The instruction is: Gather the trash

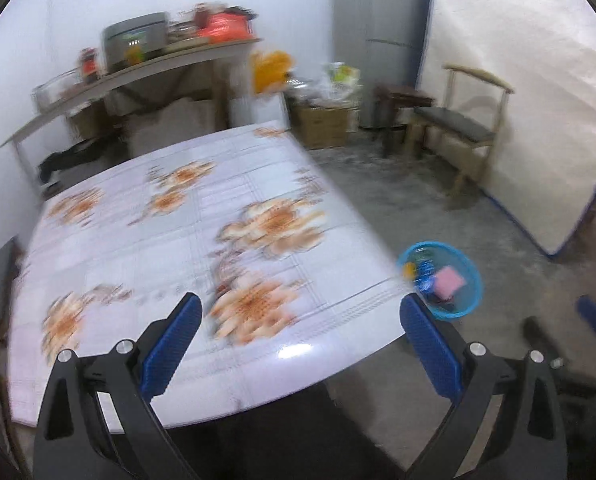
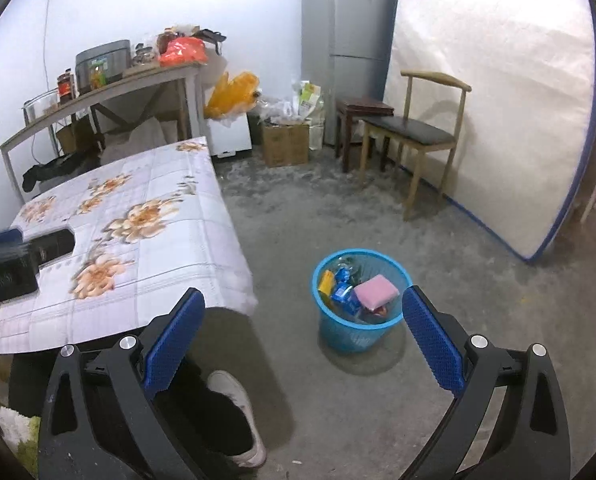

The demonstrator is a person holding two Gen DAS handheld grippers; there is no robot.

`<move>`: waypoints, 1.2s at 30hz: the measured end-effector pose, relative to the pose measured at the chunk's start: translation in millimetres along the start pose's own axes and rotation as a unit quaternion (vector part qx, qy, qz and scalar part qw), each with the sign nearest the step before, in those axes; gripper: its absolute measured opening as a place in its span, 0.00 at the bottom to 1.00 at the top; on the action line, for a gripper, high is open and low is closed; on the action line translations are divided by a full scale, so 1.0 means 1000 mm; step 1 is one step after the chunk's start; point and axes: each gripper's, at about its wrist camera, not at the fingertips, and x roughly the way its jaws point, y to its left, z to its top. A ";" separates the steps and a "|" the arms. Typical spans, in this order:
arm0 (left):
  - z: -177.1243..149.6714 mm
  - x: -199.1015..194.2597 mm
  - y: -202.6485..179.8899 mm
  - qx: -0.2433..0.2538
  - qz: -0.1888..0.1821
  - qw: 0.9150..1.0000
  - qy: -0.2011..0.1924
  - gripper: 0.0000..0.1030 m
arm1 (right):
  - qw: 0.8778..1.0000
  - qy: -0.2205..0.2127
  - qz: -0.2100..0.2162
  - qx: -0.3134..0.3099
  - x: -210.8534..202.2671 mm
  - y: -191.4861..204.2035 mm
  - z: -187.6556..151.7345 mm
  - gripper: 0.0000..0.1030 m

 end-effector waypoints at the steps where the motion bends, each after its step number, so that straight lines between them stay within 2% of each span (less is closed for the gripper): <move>1: -0.008 -0.002 0.005 -0.004 0.006 1.000 0.001 0.94 | 1.000 0.008 -0.002 -0.004 0.001 0.003 0.000 0.92; 7: -0.026 0.001 0.011 0.003 0.038 0.999 0.023 0.94 | 0.999 0.030 -0.014 -0.025 0.005 0.014 -0.001 0.92; 12: -0.027 -0.009 0.012 0.008 0.063 0.998 0.000 0.94 | 0.999 0.046 -0.023 -0.011 0.006 0.011 -0.005 0.92; 20: -0.028 -0.006 0.010 0.030 0.072 0.997 0.019 0.94 | 0.998 0.056 -0.038 -0.009 0.008 0.008 -0.008 0.92; 36: -0.028 -0.003 0.017 0.019 0.078 0.996 0.026 0.94 | 0.997 0.059 -0.041 -0.016 0.010 0.012 -0.007 0.92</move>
